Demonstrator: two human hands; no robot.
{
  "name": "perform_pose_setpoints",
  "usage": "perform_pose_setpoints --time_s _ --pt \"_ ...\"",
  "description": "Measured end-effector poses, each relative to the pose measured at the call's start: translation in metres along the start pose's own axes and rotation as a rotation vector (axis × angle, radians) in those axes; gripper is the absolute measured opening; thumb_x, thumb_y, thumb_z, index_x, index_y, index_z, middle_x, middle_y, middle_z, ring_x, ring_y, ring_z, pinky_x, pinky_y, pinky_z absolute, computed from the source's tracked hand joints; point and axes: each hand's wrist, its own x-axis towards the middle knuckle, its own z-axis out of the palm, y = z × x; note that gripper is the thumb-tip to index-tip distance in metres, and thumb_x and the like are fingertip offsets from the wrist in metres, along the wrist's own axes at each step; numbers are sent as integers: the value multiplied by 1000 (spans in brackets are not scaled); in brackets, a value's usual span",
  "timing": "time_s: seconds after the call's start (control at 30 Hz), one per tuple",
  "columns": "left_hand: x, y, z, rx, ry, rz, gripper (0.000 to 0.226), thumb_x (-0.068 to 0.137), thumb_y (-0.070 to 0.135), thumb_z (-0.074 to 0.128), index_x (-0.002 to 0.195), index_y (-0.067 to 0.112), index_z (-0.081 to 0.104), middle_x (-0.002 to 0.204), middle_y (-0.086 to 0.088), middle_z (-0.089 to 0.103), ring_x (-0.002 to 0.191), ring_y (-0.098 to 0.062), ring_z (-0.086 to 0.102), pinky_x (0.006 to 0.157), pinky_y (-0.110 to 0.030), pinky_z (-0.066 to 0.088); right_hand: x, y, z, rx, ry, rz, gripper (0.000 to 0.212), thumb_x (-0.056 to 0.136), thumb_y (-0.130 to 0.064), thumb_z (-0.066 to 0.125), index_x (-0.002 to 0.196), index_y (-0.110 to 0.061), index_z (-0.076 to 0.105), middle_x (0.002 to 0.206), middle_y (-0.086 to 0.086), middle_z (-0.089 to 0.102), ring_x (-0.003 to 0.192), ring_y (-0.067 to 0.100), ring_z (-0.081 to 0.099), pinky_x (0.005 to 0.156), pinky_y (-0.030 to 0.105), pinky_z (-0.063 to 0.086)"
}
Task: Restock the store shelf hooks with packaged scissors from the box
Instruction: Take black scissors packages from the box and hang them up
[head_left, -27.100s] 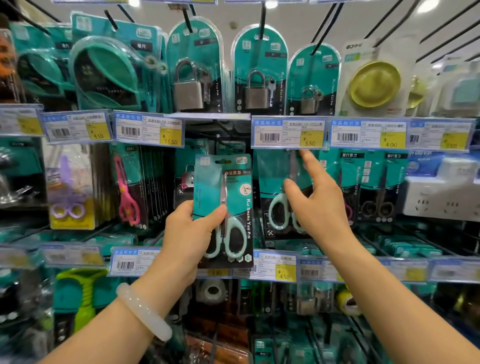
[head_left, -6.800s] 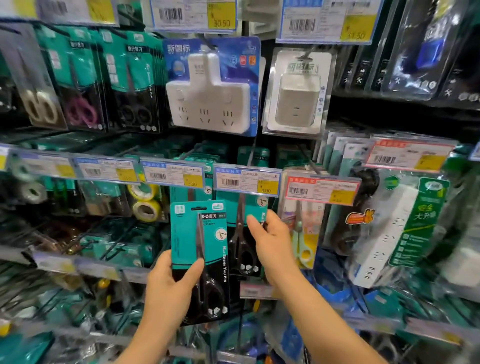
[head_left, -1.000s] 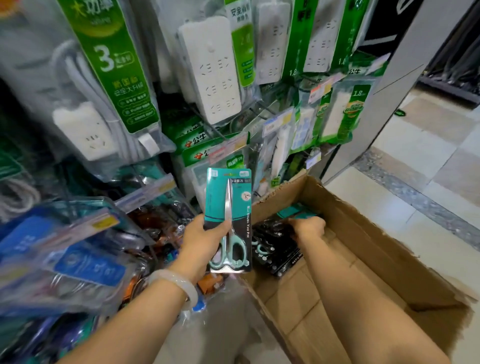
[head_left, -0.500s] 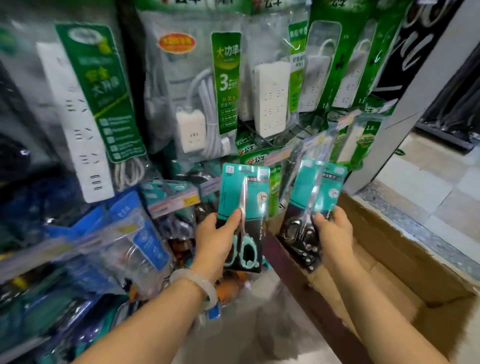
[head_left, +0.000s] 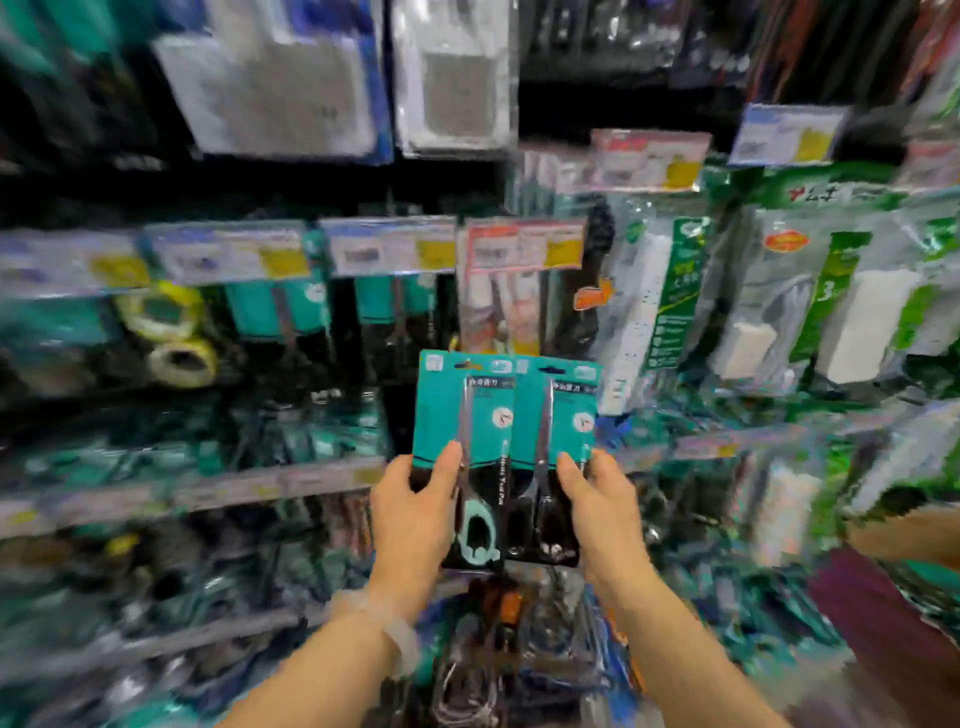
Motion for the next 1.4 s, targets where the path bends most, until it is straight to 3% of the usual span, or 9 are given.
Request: perform_pose_setpoints --time_s 0.17,0.33,0.43,0.63,0.73,0.83,1.1,1.2,1.4 --pt "8 17 -73 33 181 66 16 89 21 60 74 16 58 71 9 60 62 1 56 48 -5 40 -17 -25 75 8 -206 -44 12 95 -9 49 90 -17 56 96 7 65 90 22 61 81 34 49" --pt "20 35 -100 32 240 71 20 90 23 59 75 10 58 65 0 56 57 -11 49 41 -9 34 -9 -53 113 35 -250 -101 15 95 -10 49 88 -22 56 100 7 65 91 21 61 87 39 48" --pt "28 48 -101 34 234 80 23 90 28 58 78 8 57 63 0 53 54 -12 46 39 -12 32 3 -71 117 3 -230 -198 12 96 -15 49 84 -18 54 90 7 59 81 16 53 70 31 42" --pt "34 58 -92 25 220 61 24 90 29 58 72 15 54 63 0 52 52 -13 44 43 -20 32 24 -73 116 -127 -304 -244 20 95 -20 51 89 -1 53 93 31 56 70 27 47 66 28 38" --pt "31 51 -89 22 228 50 24 90 27 59 71 13 53 61 1 50 52 -12 43 37 -10 29 28 -56 110 -243 -351 -232 23 95 -16 50 73 -15 46 67 3 47 59 12 41 50 11 31" --pt "30 47 -87 25 226 53 20 90 24 59 75 12 55 63 1 52 54 -10 45 37 -8 30 29 -55 103 -194 -335 -192 31 96 -13 47 68 -20 39 62 -8 38 52 1 36 44 10 30" --pt "34 44 -80 25 237 31 19 90 25 59 95 7 62 93 -7 65 77 -17 56 52 -15 40 54 -78 117 -26 -306 -247 12 96 -15 48 86 -10 53 83 1 58 73 10 52 60 14 43" --pt "35 42 -81 29 243 31 23 90 25 59 100 5 62 101 -14 67 79 -26 58 52 -15 41 56 -65 123 -9 -274 -186 26 95 -20 49 93 6 49 85 11 53 76 19 47 68 31 40" --pt "41 42 -86 49 249 37 20 91 26 57 95 7 61 77 1 60 61 -8 51 43 -11 39 64 -67 134 -53 -211 -184 27 96 -19 47 69 -18 42 67 -1 44 59 12 38 55 25 31"
